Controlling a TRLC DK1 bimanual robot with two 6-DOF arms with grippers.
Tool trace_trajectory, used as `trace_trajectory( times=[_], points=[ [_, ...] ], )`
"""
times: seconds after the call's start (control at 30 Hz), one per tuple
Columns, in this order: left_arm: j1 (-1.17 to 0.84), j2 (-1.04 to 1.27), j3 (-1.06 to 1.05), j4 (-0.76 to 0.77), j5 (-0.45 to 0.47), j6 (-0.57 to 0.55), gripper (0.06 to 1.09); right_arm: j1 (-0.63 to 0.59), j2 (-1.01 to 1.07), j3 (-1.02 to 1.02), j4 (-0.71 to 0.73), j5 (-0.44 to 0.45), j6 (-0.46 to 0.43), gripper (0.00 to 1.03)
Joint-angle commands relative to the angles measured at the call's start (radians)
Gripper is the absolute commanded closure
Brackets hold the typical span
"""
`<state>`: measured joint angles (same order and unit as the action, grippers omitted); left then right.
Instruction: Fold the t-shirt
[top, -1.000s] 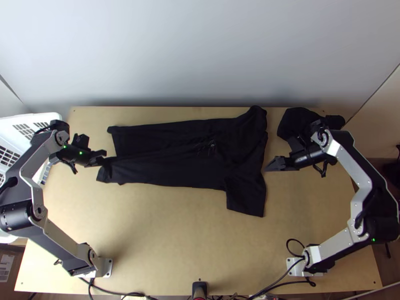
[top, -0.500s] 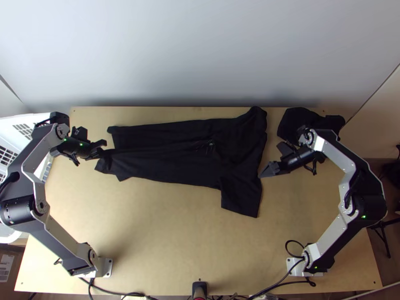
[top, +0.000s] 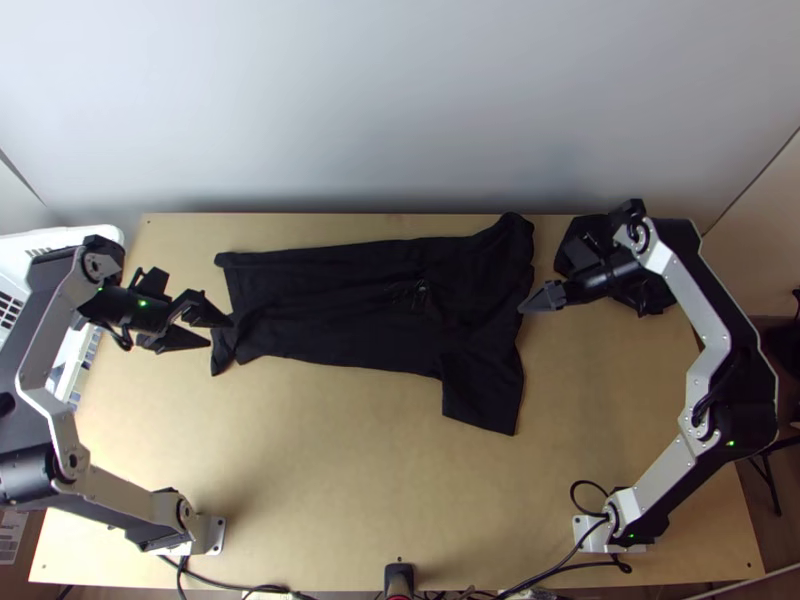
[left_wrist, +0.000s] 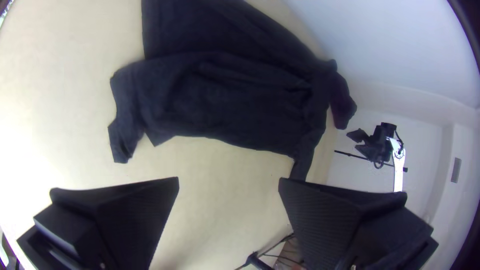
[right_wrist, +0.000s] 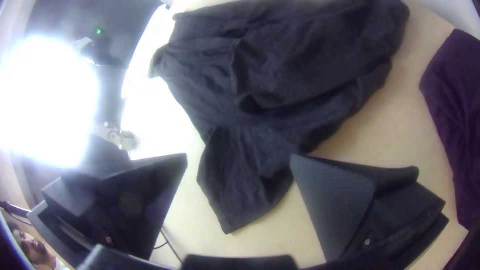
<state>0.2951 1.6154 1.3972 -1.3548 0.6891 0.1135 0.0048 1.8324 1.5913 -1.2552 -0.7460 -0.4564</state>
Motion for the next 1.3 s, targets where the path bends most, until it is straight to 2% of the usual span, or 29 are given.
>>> trace_trajectory(
  times=[0.0,0.1,0.17,0.37,0.5,0.67,0.77,0.93,1.27],
  points=[
    [0.058,-0.058,0.048,-0.102,0.046,-0.025,0.10,-0.002,0.010,0.104,-0.013,-0.016,0.021,0.07],
    [0.131,-0.011,0.115,-0.095,0.046,-0.034,0.10,0.003,0.018,0.119,-0.012,-0.038,0.038,0.07],
    [0.162,0.070,0.163,-0.037,0.038,-0.051,0.10,0.008,0.018,0.121,-0.012,-0.046,0.047,0.07],
    [0.161,0.408,0.356,0.192,-0.030,-0.202,0.10,0.023,0.002,0.133,-0.007,-0.058,0.084,0.07],
    [0.124,0.630,0.586,0.223,-0.057,-0.298,0.10,0.026,-0.021,0.153,-0.007,-0.058,0.108,0.07],
    [0.042,0.770,0.760,0.270,-0.060,-0.393,0.10,0.026,-0.051,0.159,-0.007,-0.056,0.130,0.07],
    [-0.017,0.825,0.841,0.275,-0.072,-0.406,0.10,0.027,-0.062,0.156,-0.007,-0.056,0.148,0.07],
    [-0.076,0.851,0.864,0.379,-0.102,-0.446,0.10,0.046,-0.076,0.148,-0.006,-0.056,0.177,0.07],
    [-0.068,0.864,0.864,0.408,-0.152,-0.405,0.11,0.063,-0.094,0.142,-0.004,-0.056,0.208,0.07]
  ],
)
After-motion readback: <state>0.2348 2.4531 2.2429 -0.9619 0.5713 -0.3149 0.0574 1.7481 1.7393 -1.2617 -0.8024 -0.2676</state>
